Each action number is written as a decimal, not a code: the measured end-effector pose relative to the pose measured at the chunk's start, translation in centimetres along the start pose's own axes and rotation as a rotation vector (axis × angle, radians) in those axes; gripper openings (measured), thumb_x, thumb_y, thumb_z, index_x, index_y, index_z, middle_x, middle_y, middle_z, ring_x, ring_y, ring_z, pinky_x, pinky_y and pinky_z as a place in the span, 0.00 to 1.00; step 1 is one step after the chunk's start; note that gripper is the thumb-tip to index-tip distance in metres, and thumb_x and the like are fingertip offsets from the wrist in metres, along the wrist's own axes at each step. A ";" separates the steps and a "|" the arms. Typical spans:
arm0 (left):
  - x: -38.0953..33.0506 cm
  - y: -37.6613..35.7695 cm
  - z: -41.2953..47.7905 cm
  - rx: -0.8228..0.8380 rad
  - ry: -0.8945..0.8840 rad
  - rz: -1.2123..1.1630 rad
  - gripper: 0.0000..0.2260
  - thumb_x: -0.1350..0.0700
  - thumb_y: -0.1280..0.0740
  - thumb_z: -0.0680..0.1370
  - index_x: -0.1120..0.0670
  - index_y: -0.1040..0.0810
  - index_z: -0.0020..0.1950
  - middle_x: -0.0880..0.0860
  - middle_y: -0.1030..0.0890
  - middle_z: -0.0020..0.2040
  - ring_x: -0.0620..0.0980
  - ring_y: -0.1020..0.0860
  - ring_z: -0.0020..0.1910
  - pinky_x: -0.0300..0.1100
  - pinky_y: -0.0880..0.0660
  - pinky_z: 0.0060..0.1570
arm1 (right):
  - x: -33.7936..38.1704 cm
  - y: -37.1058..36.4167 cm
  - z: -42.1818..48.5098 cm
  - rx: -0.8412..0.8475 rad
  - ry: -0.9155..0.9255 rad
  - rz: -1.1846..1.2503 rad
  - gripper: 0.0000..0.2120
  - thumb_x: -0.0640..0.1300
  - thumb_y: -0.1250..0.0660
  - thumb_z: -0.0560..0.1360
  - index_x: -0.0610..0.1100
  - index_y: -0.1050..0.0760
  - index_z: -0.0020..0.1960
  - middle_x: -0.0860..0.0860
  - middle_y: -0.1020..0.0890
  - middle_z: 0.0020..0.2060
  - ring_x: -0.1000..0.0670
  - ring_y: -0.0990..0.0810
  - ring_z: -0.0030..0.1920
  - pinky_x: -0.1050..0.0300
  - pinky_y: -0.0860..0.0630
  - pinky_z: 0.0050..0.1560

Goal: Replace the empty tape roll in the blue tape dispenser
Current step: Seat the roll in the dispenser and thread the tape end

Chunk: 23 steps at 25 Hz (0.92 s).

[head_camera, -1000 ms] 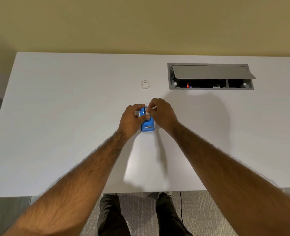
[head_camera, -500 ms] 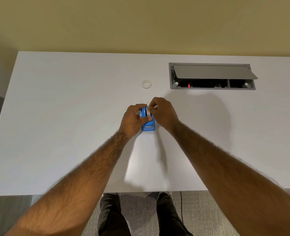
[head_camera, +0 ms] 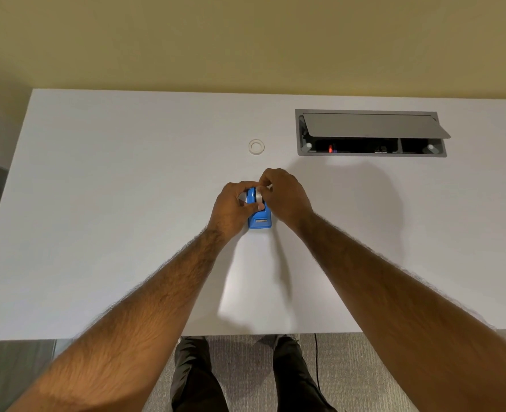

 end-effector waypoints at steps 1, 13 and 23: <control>0.0 0.1 0.0 0.002 -0.002 -0.001 0.18 0.50 0.24 0.72 0.42 0.21 0.62 0.47 0.20 0.58 0.40 0.23 0.50 0.33 0.28 0.52 | 0.1 0.0 0.0 0.005 0.008 -0.008 0.04 0.44 0.37 0.78 0.44 0.25 0.46 0.48 0.20 0.43 0.50 0.22 0.42 0.59 0.27 0.41; -0.5 0.4 -0.2 0.093 0.011 -0.056 0.23 0.50 0.24 0.73 0.48 0.23 0.68 0.50 0.22 0.63 0.50 0.21 0.56 0.44 0.23 0.60 | -0.9 -0.3 -1.5 0.000 0.038 0.078 0.08 0.43 0.33 0.75 0.44 0.21 0.53 0.48 0.19 0.49 0.51 0.23 0.48 0.61 0.28 0.52; -0.8 0.6 -0.2 0.067 0.018 0.003 0.21 0.51 0.25 0.75 0.51 0.22 0.66 0.52 0.20 0.60 0.48 0.24 0.55 0.30 0.31 0.52 | -0.7 -0.4 -0.2 -0.021 0.056 -0.089 0.13 0.49 0.37 0.79 0.43 0.20 0.56 0.45 0.17 0.52 0.47 0.21 0.52 0.61 0.34 0.53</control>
Point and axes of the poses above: each hand's wrist, its own z-axis towards the middle knuckle, its own y-axis out of the back of the hand, x = y × z, the point moved 7 cm from there along z, towards the middle knuckle
